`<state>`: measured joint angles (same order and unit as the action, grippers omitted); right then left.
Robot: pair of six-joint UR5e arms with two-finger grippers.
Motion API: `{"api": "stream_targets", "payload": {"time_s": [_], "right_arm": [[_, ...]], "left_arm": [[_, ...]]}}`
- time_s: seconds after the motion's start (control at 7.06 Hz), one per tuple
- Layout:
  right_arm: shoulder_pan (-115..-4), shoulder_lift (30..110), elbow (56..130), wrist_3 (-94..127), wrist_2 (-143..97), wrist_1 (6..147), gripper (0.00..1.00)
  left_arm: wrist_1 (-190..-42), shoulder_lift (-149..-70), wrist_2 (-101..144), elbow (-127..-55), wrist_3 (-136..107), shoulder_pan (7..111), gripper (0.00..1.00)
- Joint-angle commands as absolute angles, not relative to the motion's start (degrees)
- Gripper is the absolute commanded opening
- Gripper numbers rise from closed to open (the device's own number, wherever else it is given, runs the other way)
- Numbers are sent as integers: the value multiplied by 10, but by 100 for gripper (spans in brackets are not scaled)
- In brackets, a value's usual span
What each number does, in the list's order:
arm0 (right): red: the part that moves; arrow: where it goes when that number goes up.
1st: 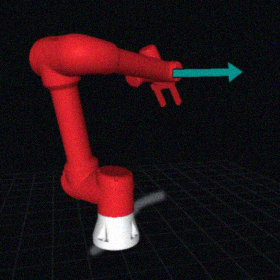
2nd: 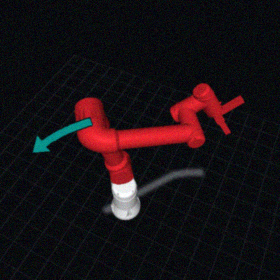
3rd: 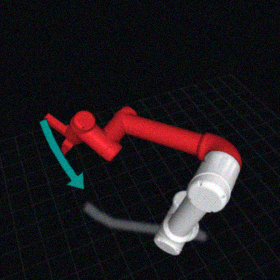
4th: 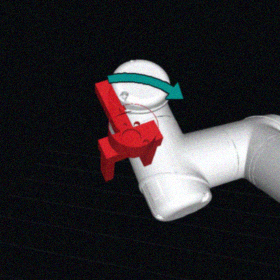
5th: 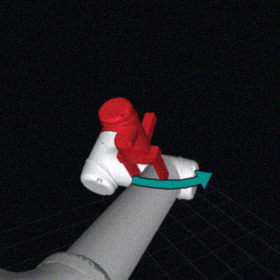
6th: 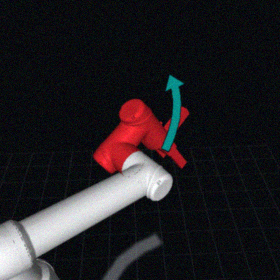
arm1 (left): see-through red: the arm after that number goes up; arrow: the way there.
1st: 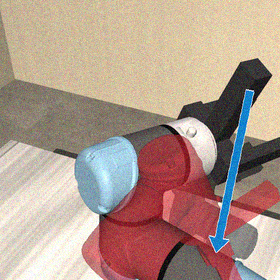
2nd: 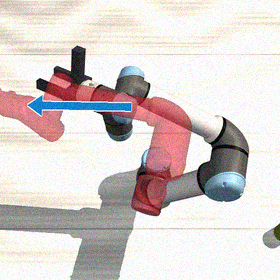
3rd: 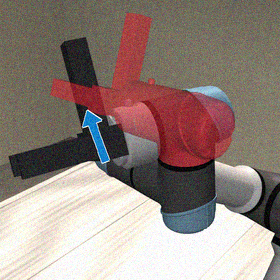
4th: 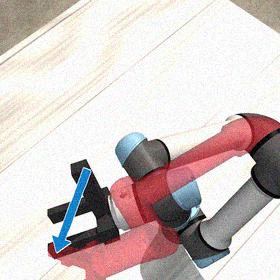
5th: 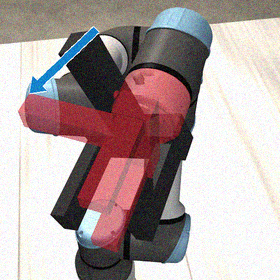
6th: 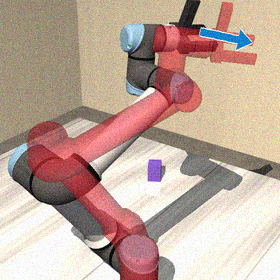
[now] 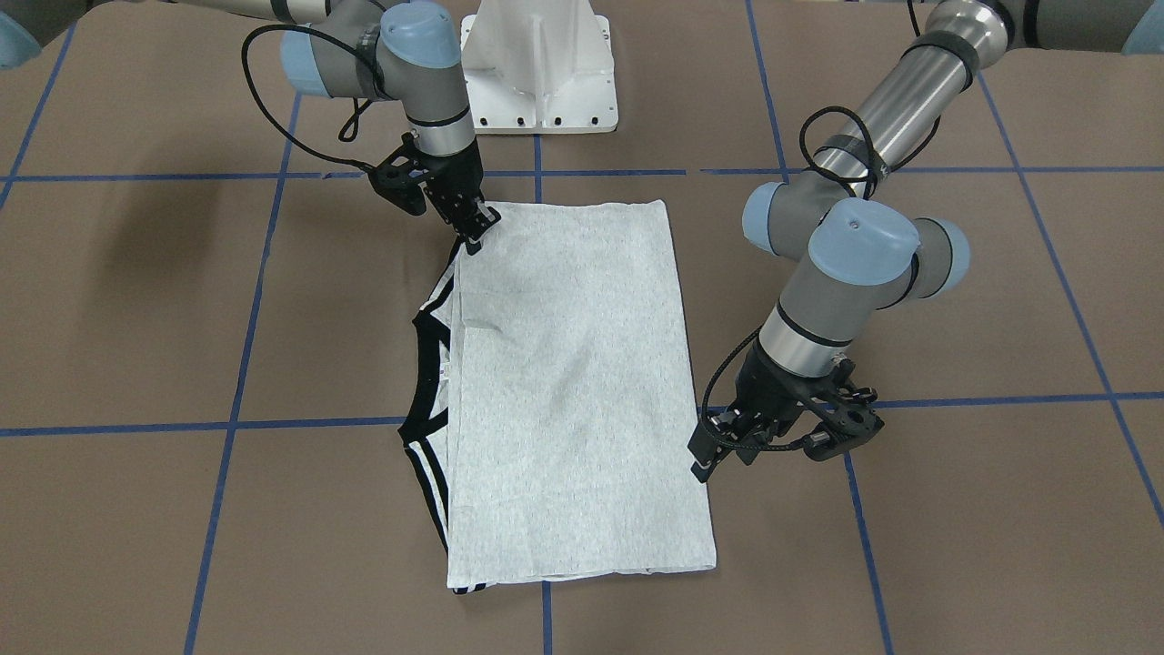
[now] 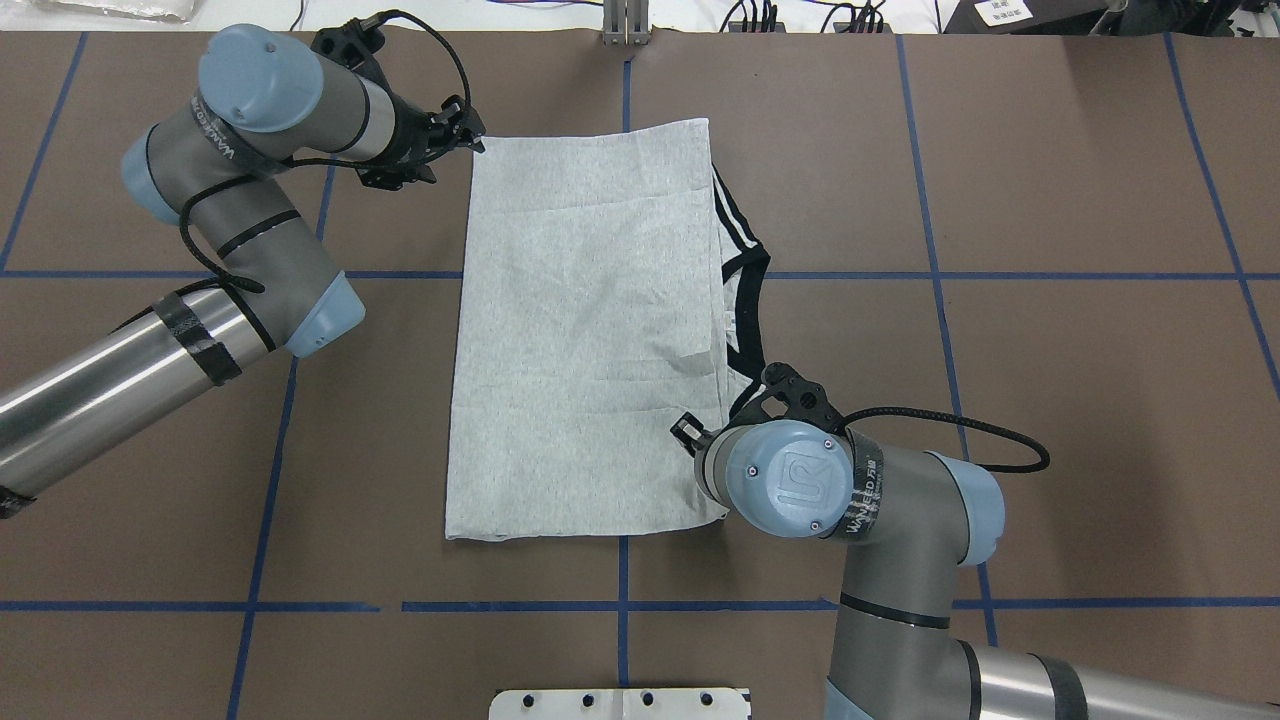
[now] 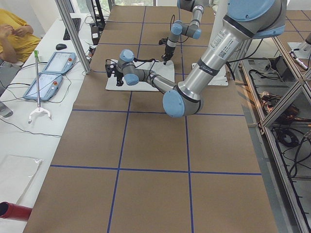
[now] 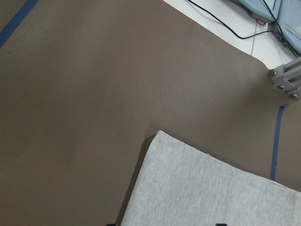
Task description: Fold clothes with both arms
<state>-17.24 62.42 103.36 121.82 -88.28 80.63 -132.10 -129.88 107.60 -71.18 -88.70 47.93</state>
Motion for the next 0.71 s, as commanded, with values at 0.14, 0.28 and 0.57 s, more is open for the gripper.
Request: {"api": "stream_targets", "payload": {"time_s": [0.14,0.28,0.57], "right_arm": [[-173,628,1054,1217,-884,829,0],[-172,627,1051,1216,-883,828,0],[-172,627,1049,1213,-882,824,46]], "left_arm": [[-1320,-1279,1078,-752,-903,475,76],[-1320,-1274,1078,-759,-904,475,76],[-1320,-1274,1079,-759,-904,475,76]]}}
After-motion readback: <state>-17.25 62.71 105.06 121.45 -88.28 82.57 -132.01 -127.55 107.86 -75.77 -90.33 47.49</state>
